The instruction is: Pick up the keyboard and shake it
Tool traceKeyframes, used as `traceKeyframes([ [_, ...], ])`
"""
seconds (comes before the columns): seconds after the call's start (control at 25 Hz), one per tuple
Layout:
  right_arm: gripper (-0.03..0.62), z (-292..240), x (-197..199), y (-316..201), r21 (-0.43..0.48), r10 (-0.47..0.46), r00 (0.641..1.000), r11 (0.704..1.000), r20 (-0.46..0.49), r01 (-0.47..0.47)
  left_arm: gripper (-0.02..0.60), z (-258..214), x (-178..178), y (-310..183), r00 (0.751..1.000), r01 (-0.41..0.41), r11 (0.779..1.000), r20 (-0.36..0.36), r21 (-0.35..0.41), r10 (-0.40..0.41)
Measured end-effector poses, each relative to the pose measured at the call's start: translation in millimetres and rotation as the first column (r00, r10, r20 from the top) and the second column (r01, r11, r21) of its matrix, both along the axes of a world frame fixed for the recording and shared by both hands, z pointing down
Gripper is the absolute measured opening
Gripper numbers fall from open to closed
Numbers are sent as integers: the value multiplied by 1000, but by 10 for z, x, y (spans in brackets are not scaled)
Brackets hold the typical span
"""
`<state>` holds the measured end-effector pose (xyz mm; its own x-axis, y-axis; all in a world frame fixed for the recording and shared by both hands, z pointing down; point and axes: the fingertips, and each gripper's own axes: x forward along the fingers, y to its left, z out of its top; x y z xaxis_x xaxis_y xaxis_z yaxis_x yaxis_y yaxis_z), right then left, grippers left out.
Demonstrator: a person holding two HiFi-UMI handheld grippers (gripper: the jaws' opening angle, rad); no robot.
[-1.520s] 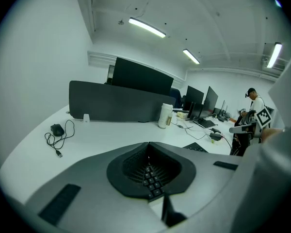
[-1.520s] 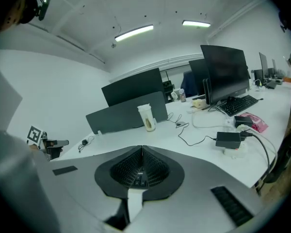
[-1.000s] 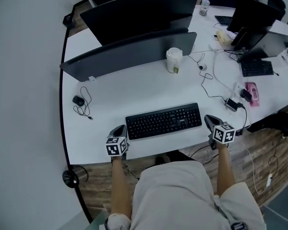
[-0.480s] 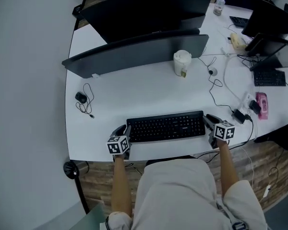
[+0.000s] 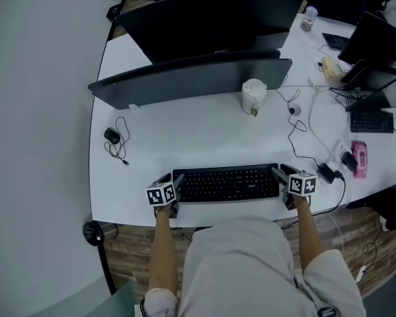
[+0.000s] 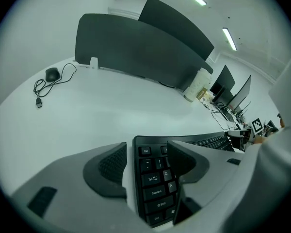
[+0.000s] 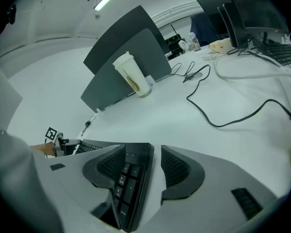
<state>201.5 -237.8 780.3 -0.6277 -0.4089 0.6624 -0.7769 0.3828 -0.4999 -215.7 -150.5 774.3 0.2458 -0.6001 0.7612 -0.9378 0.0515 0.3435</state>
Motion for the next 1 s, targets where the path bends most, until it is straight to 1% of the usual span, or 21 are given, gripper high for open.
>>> traceKeyframes([
  [0.16,250,46,2,-23,-18,-7,999,1000,-42,6,266,69,6,-25,1000,11,999,-4,-36,-11],
  [0.32,249,85,-71,21,-65,-4,1000,998,-5,4,265,105,16,-39,998,37,998,-54,-45,-39],
  [0.4,249,84,-136,27,-70,-5,1000,997,11,5,265,104,17,-45,996,53,998,-73,-38,-56],
  [0.56,239,56,-197,5,-29,-45,999,999,-12,45,265,84,51,-49,995,52,999,-87,-5,-53],
  [0.64,230,32,-198,5,-18,-59,998,998,-2,59,270,54,50,-30,994,53,998,-96,38,-49],
  [0.68,220,6,-195,-8,-10,-59,998,998,16,59,272,16,38,-23,991,71,995,-120,65,-63],
  [0.76,190,-93,-192,-67,22,-51,997,999,63,49,273,-111,-1,-29,974,132,983,-201,128,-104],
  [0.8,189,-162,-195,-105,46,-48,995,998,92,44,273,-186,-17,-36,963,157,974,-242,162,-115],
  [0.88,184,-313,-212,-179,98,-54,986,994,155,39,273,-334,-52,-42,945,190,954,-306,230,-114],
  [0.92,181,-386,-220,-213,122,-64,981,992,184,42,273,-404,-80,-43,933,210,942,-341,262,-114],
  [1.0,175,-517,-228,-274,167,-87,969,985,230,49,276,-526,-169,-46,897,278,905,-425,322,-125],
])
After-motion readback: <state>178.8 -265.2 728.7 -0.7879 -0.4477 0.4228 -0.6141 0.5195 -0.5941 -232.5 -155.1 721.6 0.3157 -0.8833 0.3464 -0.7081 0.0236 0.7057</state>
